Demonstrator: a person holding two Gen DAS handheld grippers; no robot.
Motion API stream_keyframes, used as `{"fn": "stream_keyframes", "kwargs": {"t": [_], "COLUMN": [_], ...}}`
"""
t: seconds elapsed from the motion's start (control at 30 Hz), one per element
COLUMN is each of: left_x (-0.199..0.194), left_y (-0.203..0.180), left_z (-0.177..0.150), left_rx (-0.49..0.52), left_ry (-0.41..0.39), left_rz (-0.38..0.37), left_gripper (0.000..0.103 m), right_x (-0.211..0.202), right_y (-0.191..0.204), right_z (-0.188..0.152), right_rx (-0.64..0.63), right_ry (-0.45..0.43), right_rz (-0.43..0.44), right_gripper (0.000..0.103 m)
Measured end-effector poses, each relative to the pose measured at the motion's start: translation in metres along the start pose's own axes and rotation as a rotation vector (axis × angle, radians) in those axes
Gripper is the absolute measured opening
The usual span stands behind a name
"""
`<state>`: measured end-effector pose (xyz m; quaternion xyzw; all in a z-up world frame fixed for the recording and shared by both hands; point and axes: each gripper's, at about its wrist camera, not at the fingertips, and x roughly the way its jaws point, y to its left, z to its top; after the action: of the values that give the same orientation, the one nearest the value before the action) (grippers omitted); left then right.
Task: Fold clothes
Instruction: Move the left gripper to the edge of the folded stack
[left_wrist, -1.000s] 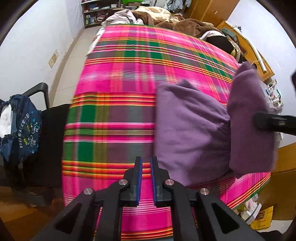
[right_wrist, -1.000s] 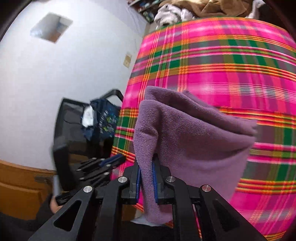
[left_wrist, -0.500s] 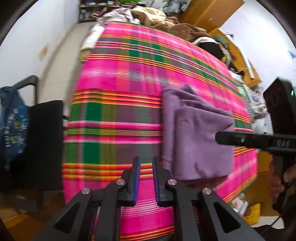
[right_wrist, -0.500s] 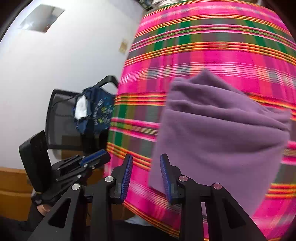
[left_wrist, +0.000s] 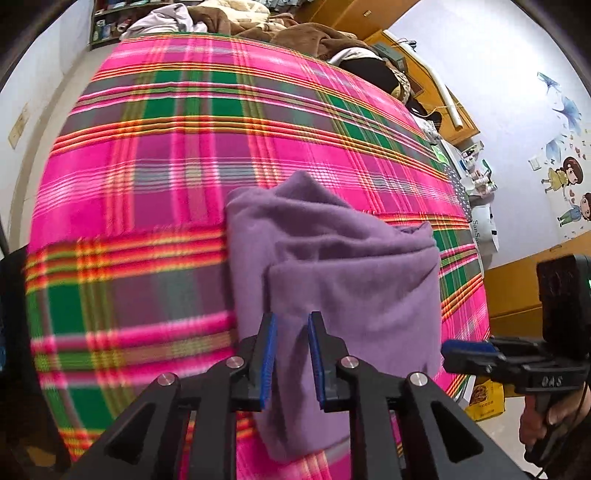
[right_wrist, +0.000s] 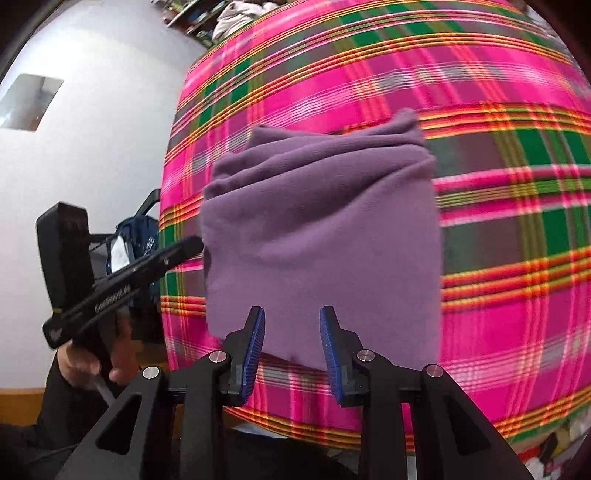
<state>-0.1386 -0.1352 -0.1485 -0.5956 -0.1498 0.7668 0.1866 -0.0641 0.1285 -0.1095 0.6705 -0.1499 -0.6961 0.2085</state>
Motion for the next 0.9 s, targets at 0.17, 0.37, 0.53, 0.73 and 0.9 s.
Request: {"fn": "stream_keyframes", "kwargs": {"t": [0.17,0.37,0.53,0.73,0.9], "left_x": [0.012,0.006,0.000,-0.005,-0.010], "left_y": [0.004,0.015,0.025,0.023,0.016], "left_z": [0.010,0.007,0.005,0.006,0.008], "left_rx": [-0.025,-0.050,-0.071,-0.038,0.012], "left_ry": [0.008,-0.024,-0.050,-0.053,-0.045], "left_rz": [-0.037,-0.047,-0.056,-0.045,-0.028], "left_gripper": [0.018,0.009,0.008,0.009,0.011], "right_x": [-0.012,-0.019,-0.025,-0.021,-0.022], "right_y": [-0.015,-0.023,-0.024,-0.030,-0.039], "right_z": [-0.001,-0.001,0.003,0.005,-0.003], "right_rx": [0.037,0.060,0.059,0.052,0.042], "right_ry": [-0.025,-0.044,-0.080,-0.082,-0.080], "right_rz": [-0.014,-0.020,-0.030,-0.076,-0.102], "right_gripper": [0.031,0.031,0.031,0.031,0.031]}}
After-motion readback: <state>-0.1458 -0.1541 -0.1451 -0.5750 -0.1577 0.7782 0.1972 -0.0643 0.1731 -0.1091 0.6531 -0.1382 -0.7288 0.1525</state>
